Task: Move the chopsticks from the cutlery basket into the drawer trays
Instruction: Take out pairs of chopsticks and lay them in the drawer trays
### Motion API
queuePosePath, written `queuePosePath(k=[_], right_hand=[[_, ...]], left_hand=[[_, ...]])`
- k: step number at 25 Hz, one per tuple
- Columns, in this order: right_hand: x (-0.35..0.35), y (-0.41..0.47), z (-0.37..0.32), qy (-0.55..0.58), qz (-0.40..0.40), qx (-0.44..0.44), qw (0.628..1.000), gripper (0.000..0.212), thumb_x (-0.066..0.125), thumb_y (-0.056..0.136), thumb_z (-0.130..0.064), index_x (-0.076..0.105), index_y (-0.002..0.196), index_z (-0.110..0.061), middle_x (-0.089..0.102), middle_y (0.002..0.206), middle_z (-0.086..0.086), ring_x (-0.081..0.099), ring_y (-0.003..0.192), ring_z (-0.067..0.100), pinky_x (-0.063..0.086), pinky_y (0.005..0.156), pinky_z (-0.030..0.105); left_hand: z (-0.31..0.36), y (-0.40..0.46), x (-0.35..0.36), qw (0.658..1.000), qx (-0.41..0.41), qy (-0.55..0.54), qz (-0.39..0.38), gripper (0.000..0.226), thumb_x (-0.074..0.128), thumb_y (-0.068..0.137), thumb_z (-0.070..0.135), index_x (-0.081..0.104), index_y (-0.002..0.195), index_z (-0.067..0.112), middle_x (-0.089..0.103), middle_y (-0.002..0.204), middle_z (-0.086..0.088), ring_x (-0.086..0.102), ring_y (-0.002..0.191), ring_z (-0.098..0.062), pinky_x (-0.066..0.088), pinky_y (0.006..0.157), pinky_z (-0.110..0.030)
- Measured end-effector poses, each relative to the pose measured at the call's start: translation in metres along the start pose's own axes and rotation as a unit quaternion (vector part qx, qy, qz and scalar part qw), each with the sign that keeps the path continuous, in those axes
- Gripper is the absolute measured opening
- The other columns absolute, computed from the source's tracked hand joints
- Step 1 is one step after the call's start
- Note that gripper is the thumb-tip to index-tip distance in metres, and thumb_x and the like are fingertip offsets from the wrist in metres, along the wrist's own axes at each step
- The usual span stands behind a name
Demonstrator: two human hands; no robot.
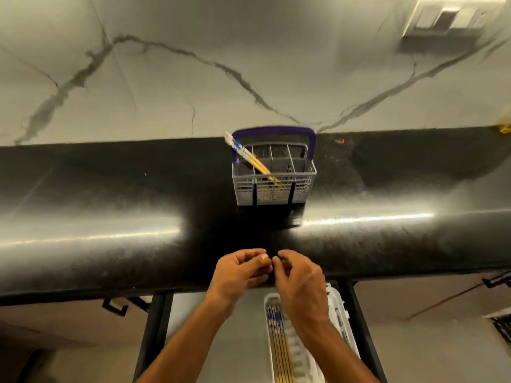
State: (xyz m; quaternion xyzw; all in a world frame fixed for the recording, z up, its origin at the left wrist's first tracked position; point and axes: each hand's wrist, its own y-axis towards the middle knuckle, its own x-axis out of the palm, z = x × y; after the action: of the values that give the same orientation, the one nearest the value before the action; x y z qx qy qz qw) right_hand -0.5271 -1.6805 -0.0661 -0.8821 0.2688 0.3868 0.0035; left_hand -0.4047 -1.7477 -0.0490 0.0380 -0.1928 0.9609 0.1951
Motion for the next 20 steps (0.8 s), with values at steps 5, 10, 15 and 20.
queuePosePath(k=[5, 10, 15, 20], right_hand=[[-0.04, 0.086, -0.069, 0.011, 0.103, -0.092, 0.99, 0.013, 0.061, 0.094, -0.023, 0.069, 0.103, -0.017, 0.071, 0.091, -0.001, 0.062, 0.077, 0.008, 0.054, 0.072, 0.022], [-0.058, 0.151, -0.12, 0.02, 0.082, -0.09, 0.992, 0.03, 0.057, 0.097, -0.026, 0.062, 0.124, -0.016, 0.067, 0.115, 0.003, 0.063, 0.102, 0.018, 0.054, 0.09, 0.033], [-0.043, 0.198, -0.131, -0.027, 0.016, -0.084, 0.996, 0.035, 0.051, 0.099, -0.027, 0.057, 0.131, -0.015, 0.062, 0.128, 0.004, 0.057, 0.118, 0.023, 0.047, 0.094, 0.035], [-0.016, 0.214, -0.11, -0.086, -0.043, -0.073, 0.993, 0.017, 0.047, 0.099, -0.022, 0.063, 0.098, -0.017, 0.064, 0.095, 0.003, 0.059, 0.086, 0.02, 0.04, 0.067, 0.029]], left_hand=[[0.114, 0.04, 0.012, 0.988, 0.118, -0.066, 0.071, 0.017, 0.067, 0.09, 0.011, 0.07, 0.106, 0.006, 0.077, 0.095, -0.014, 0.075, 0.09, -0.022, 0.061, 0.084, -0.034], [0.181, 0.089, 0.007, 0.975, 0.145, -0.069, 0.156, 0.02, 0.072, 0.087, 0.014, 0.07, 0.106, 0.011, 0.075, 0.092, -0.009, 0.074, 0.087, -0.02, 0.061, 0.081, -0.033], [0.185, 0.143, -0.007, 0.939, 0.098, 0.103, 0.313, 0.042, 0.076, 0.08, 0.028, 0.067, 0.119, 0.015, 0.071, 0.113, -0.006, 0.068, 0.102, -0.024, 0.053, 0.097, -0.041], [0.174, 0.169, 0.004, 0.941, 0.076, 0.127, 0.303, 0.021, 0.072, 0.084, 0.025, 0.071, 0.065, 0.017, 0.073, 0.07, -0.005, 0.073, 0.071, -0.023, 0.06, 0.076, -0.045]])
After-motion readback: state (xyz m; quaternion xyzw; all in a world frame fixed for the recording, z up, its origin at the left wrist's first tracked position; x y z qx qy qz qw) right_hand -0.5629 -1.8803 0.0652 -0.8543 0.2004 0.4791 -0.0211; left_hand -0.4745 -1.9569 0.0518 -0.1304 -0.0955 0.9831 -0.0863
